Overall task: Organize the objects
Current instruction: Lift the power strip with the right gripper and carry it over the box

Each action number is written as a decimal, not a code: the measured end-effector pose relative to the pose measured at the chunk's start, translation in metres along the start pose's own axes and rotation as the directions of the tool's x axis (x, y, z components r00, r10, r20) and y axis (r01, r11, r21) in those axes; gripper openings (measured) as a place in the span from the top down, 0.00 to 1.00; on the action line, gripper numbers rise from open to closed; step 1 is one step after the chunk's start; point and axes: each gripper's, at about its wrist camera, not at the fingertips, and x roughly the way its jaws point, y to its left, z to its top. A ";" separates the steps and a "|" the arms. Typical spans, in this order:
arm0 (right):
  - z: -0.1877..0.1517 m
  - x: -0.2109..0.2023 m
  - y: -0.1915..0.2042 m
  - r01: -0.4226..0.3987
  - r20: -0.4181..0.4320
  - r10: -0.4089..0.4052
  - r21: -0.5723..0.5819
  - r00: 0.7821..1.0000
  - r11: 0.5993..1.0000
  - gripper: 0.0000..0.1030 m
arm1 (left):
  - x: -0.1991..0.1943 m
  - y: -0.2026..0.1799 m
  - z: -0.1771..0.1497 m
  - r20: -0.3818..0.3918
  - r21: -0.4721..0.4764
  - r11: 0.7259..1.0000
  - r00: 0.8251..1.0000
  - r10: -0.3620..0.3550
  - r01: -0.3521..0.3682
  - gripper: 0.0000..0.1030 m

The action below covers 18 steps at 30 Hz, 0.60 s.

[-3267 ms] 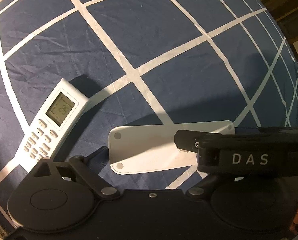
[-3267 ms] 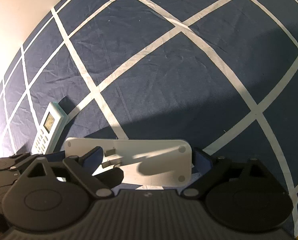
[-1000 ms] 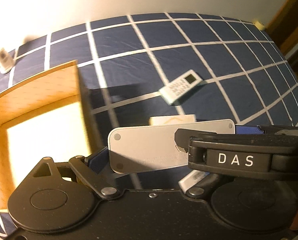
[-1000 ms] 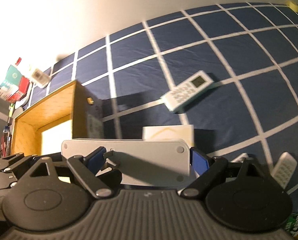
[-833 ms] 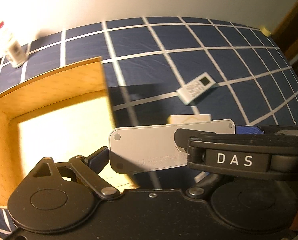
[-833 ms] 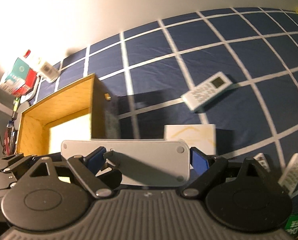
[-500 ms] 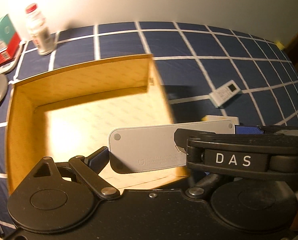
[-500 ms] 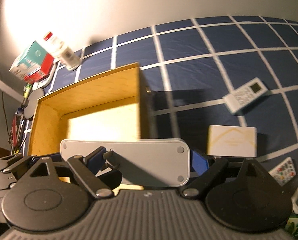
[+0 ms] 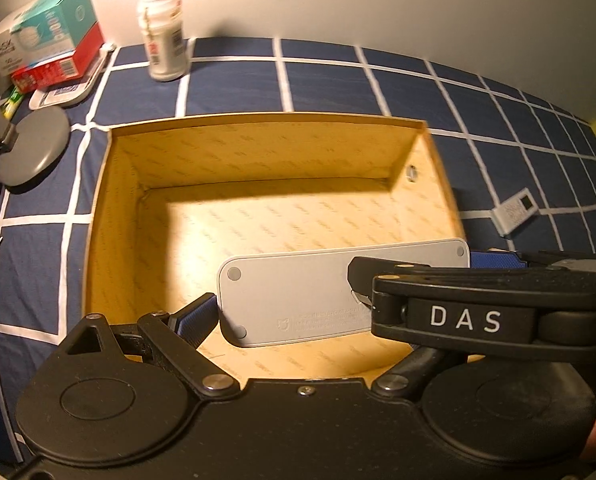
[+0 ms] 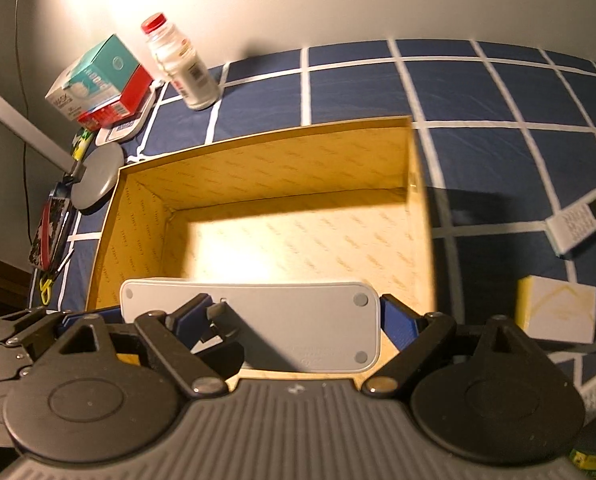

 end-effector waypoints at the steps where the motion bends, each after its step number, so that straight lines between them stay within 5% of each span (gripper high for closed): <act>1: 0.002 0.004 0.003 -0.001 -0.005 0.001 -0.005 1.000 1.000 0.13 | 0.002 0.005 0.002 -0.003 -0.006 1.000 1.000 0.001 -0.001 0.11; 18: 0.052 0.089 0.014 0.016 -0.081 -0.015 0.007 0.997 1.000 0.13 | 0.071 0.051 0.050 -0.077 -0.018 1.000 0.997 -0.017 0.015 0.11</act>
